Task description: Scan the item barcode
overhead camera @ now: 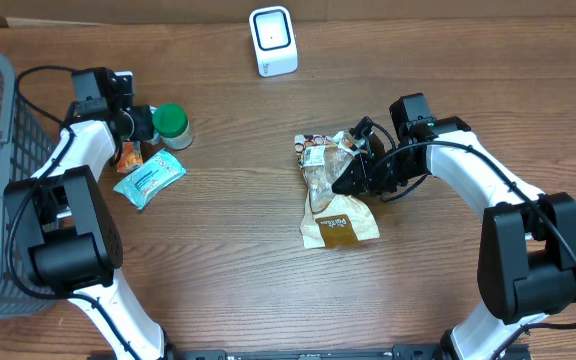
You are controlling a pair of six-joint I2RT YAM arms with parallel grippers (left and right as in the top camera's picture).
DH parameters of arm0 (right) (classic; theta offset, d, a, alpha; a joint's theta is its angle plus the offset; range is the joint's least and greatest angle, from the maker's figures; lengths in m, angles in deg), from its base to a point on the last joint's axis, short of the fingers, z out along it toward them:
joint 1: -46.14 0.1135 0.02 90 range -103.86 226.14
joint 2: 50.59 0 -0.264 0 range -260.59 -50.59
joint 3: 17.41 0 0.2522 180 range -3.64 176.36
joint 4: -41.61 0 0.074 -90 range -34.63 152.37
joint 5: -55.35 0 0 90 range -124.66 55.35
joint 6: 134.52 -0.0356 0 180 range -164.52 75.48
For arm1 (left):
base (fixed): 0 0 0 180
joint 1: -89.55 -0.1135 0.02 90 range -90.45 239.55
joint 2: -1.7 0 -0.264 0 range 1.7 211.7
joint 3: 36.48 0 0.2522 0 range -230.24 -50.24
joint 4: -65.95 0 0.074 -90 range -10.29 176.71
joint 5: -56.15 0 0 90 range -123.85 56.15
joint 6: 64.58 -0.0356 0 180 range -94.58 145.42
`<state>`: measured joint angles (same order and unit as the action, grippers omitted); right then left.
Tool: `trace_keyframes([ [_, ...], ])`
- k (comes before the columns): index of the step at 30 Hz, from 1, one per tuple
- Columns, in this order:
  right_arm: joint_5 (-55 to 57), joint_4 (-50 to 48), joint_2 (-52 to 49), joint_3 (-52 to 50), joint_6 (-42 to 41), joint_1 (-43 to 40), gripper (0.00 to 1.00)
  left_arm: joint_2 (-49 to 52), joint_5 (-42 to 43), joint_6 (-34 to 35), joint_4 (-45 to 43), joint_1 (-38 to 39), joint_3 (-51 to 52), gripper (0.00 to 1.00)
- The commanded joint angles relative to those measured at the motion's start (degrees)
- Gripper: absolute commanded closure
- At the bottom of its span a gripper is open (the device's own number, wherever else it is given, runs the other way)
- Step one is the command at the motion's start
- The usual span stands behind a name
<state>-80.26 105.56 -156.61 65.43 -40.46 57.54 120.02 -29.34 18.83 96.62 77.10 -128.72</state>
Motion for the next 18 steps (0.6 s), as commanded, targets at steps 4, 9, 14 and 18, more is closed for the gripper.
trace_keyframes([
  [4, -0.3, -0.1, 0.6, 0.2, 0.0, 0.2, 0.96, 1.8, 6.4, -1.2, 0.8, 3.5, 0.1, 0.50],
  [9, -0.3, -0.2, 0.6, 0.2, 0.0, 0.2, 0.96, 2.3, 8.5, -3.6, 2.6, 8.0, 0.1, 0.55],
  [14, 0.6, -0.2, 0.6, 0.2, 0.0, 0.2, 0.96, 2.3, 8.7, -3.7, 4.8, 11.9, 0.1, 0.60],
  [18, 0.6, -0.2, 0.6, 0.2, 0.0, 0.2, 0.96, 2.3, 9.2, -3.7, 7.5, 14.3, 0.1, 0.63],
])
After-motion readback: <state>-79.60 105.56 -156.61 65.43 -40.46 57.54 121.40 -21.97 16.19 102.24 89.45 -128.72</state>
